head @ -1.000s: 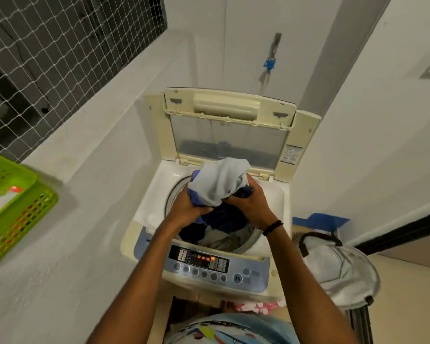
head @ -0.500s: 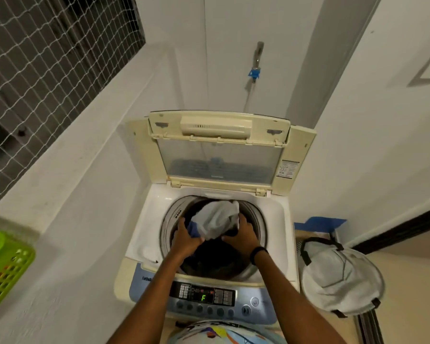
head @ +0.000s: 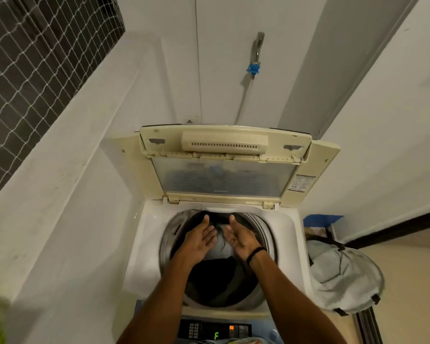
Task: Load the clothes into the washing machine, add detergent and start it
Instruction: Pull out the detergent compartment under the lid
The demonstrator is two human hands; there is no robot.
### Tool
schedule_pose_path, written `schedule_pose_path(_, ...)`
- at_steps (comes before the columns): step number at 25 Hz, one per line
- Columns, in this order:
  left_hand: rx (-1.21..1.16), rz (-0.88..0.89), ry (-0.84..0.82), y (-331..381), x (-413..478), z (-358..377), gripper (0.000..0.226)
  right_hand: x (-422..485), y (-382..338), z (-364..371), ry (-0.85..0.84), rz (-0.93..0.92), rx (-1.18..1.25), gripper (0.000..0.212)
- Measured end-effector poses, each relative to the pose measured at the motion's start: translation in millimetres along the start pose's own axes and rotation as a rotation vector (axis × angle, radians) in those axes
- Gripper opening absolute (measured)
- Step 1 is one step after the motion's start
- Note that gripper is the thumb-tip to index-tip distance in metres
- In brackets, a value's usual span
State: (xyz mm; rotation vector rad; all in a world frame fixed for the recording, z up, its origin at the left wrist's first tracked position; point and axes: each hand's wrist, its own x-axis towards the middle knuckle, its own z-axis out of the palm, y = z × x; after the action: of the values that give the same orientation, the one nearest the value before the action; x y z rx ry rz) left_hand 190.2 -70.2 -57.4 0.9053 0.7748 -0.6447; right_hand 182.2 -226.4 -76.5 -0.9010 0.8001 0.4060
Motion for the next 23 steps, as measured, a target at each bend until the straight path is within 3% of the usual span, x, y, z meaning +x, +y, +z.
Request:
schedule_pose_path(6,-0.091,-0.015,0.034,22,53,21,0.065,52,-2,36,0.079,0.031,0.203,0.033)
schedule_pose_path(10,-0.112,-0.025,0.022,18,73,20,0.059,71,7,33,0.074,-0.008,0.265,0.064)
schedule_pose_path(16,-0.137,-0.009,0.037,11,85,18,0.043,81,15,22,0.041,-0.059,0.297,0.087)
schedule_pose_path(23,-0.223,0.052,0.018,12,90,17,0.057,79,10,22,0.081,-0.084,0.315,0.081)
